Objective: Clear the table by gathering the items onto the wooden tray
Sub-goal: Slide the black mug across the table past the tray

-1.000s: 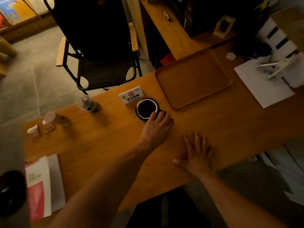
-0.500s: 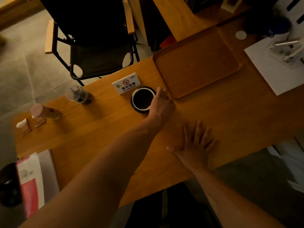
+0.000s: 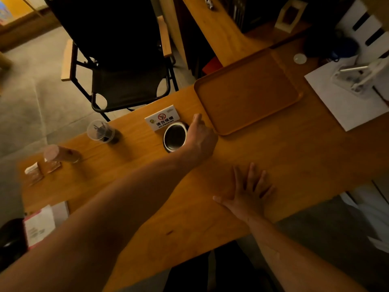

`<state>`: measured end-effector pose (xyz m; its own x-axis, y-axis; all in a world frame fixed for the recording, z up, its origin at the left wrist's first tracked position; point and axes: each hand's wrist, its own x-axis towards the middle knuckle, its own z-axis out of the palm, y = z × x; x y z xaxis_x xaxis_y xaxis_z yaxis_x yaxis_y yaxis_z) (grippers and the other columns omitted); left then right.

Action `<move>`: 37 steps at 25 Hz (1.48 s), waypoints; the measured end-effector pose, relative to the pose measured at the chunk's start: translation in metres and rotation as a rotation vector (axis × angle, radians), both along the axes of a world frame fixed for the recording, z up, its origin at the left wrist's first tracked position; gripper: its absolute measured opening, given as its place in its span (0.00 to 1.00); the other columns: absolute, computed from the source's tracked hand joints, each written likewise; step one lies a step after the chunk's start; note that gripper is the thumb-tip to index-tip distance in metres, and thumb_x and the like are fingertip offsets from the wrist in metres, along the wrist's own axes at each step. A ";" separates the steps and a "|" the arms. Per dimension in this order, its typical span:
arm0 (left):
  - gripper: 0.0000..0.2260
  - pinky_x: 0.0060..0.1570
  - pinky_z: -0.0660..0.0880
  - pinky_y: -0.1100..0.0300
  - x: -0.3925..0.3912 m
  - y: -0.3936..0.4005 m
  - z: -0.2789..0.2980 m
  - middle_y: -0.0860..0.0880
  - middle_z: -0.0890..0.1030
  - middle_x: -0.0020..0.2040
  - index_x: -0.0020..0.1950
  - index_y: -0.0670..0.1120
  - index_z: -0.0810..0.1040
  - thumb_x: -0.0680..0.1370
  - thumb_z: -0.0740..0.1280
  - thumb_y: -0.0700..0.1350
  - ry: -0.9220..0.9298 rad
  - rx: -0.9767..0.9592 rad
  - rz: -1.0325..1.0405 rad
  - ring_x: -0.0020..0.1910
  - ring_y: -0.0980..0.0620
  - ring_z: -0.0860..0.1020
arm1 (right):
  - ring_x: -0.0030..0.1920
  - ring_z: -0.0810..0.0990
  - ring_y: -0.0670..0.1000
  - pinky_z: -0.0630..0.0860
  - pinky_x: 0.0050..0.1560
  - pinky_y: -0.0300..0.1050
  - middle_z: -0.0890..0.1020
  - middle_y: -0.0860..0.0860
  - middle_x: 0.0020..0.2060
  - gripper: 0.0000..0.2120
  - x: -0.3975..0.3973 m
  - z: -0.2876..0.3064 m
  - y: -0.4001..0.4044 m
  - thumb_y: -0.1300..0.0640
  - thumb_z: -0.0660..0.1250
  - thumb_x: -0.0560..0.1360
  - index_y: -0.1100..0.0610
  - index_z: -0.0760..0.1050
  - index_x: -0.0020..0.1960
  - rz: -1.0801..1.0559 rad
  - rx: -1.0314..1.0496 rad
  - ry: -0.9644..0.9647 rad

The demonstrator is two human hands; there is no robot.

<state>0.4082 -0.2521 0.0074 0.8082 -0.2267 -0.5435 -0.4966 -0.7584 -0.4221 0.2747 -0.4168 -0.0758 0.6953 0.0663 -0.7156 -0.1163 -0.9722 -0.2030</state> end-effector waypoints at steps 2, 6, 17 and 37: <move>0.12 0.66 0.59 0.44 0.004 0.011 0.023 0.50 0.74 0.33 0.40 0.49 0.73 0.79 0.62 0.54 -0.019 -0.127 0.069 0.50 0.46 0.77 | 0.61 0.11 0.62 0.27 0.64 0.76 0.14 0.50 0.64 0.56 0.000 0.004 0.000 0.13 0.41 0.50 0.35 0.18 0.67 0.015 -0.008 0.053; 0.13 0.61 0.66 0.39 0.005 0.034 0.052 0.50 0.71 0.33 0.42 0.48 0.72 0.80 0.59 0.54 0.091 -0.423 0.405 0.42 0.48 0.72 | 0.63 0.13 0.63 0.26 0.64 0.74 0.16 0.50 0.67 0.57 0.003 0.004 0.000 0.12 0.42 0.49 0.35 0.18 0.67 -0.012 0.011 0.069; 0.07 0.60 0.75 0.53 -0.071 0.082 0.030 0.44 0.73 0.59 0.53 0.44 0.78 0.81 0.61 0.43 0.412 -1.570 1.252 0.59 0.44 0.75 | 0.63 0.14 0.62 0.27 0.64 0.75 0.17 0.50 0.68 0.55 0.002 0.006 0.001 0.14 0.45 0.55 0.35 0.18 0.67 -0.018 0.039 0.063; 0.09 0.63 0.74 0.46 -0.110 0.070 -0.017 0.46 0.72 0.59 0.45 0.45 0.77 0.81 0.61 0.47 0.261 -1.668 1.257 0.57 0.46 0.76 | 0.67 0.17 0.62 0.28 0.66 0.75 0.19 0.51 0.69 0.56 0.000 0.002 0.003 0.14 0.46 0.55 0.36 0.20 0.70 -0.031 0.020 0.018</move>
<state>0.2982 -0.1820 -0.0091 0.8349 -0.0260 -0.5498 0.5406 -0.1485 0.8281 0.2749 -0.4143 -0.0734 0.6845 0.0593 -0.7266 -0.1496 -0.9640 -0.2197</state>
